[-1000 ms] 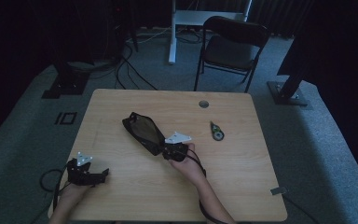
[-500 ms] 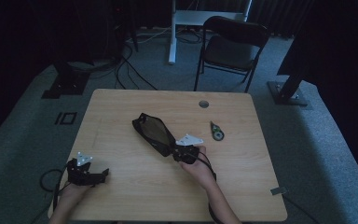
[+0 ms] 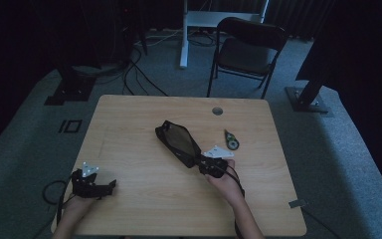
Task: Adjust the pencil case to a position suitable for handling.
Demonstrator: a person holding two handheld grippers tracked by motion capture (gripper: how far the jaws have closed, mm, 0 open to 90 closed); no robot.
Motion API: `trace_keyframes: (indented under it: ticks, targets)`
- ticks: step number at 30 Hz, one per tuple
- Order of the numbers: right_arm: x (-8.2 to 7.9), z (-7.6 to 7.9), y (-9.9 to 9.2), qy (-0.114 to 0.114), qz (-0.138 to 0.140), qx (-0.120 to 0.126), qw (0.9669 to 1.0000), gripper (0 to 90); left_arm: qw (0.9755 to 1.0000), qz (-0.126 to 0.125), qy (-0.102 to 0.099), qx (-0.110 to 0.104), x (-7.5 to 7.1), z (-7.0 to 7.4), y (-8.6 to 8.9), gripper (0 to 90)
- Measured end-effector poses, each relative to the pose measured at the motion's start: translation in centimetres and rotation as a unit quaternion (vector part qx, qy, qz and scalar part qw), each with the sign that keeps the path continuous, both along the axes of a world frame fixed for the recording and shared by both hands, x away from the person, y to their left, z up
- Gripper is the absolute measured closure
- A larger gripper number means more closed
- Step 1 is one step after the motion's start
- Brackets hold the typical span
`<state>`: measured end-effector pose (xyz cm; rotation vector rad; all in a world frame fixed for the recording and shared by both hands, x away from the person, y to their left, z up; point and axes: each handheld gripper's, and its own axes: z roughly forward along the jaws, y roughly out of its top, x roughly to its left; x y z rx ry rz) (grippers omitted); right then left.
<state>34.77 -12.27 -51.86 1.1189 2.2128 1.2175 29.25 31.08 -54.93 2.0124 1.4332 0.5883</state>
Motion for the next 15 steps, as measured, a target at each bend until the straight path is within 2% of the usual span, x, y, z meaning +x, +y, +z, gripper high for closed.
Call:
trace_keyframes:
  ticks: [4, 15]
  targets:
    - [-0.4, 0.1, -0.8, -0.005, -0.004, -0.011, 0.9999, 73.0, 1.0000, 0.000, 0.000, 0.000, 0.0, 0.0, 0.0, 0.1]
    - [-1.5, 0.1, -3.2, -0.010, -0.028, -0.017, 0.9994, 73.1, 1.0000, 0.000, 0.000, 0.000, 0.0, 0.0, 0.0, 0.2]
